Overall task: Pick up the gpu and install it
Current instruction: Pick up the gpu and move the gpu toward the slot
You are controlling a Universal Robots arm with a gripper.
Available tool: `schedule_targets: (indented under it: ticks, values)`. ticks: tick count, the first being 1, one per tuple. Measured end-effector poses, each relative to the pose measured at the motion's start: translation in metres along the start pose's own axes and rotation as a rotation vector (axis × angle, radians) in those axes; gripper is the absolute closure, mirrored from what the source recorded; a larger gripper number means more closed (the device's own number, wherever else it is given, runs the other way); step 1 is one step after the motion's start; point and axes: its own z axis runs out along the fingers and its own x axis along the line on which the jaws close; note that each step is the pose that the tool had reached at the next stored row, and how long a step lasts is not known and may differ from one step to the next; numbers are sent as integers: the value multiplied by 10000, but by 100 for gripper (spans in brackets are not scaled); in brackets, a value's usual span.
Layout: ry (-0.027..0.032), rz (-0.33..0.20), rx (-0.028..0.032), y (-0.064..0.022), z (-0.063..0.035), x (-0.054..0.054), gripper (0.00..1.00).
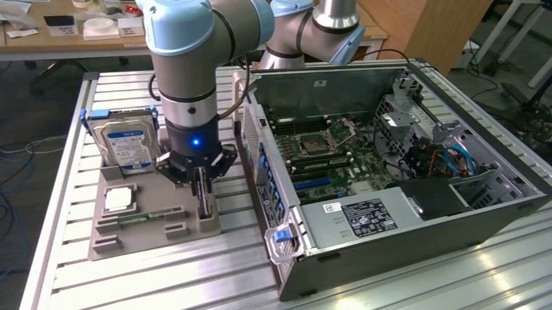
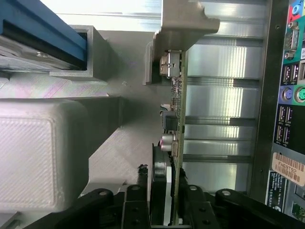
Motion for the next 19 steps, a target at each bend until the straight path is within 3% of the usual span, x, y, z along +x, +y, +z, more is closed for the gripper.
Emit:
schedule_targets:
  ticks: [1,7,8,19]
  values:
    - [-1,1,0,0,1,-1,66]
    - [0,1,0,0,2,-3,67]
    - [-1,1,0,0,3,-3,72]
    - [-1,2,1,0,3,-3,72]
